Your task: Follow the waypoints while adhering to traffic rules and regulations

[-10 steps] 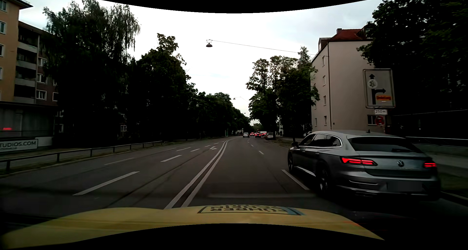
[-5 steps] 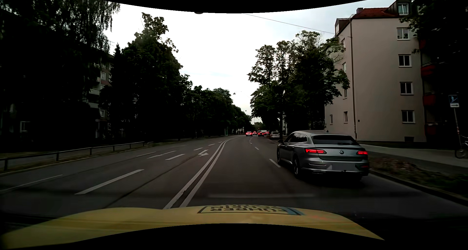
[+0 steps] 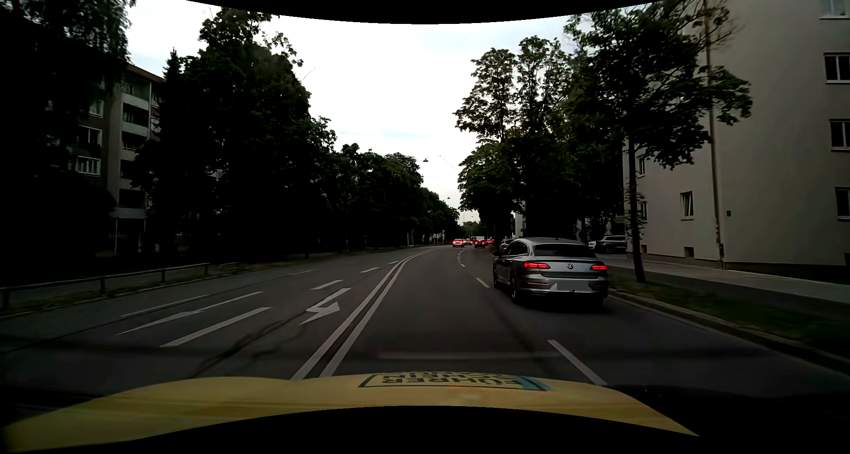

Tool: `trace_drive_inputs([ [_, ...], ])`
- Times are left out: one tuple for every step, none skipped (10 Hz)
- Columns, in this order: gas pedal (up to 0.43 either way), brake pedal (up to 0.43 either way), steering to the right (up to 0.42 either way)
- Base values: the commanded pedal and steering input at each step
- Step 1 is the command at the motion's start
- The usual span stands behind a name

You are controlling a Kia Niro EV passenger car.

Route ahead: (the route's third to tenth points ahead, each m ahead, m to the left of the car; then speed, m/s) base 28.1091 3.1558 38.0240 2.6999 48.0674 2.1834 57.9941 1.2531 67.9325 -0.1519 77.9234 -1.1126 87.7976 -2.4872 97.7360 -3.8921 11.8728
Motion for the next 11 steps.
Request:
trace_drive_inputs([
  [0.098,0.000,-0.003],
  [0.098,0.000,-0.004],
  [0.098,0.000,-0.003],
  [0.110,0.000,-0.003],
  [0.110,0.000,-0.003],
  [0.110,0.000,-0.003],
  [0.110,0.000,-0.003],
  [0.098,0.000,-0.003],
  [0.098,0.000,-0.002],
  [0.098,0.000,-0.001],
  [0.087,0.000,0.002],
])
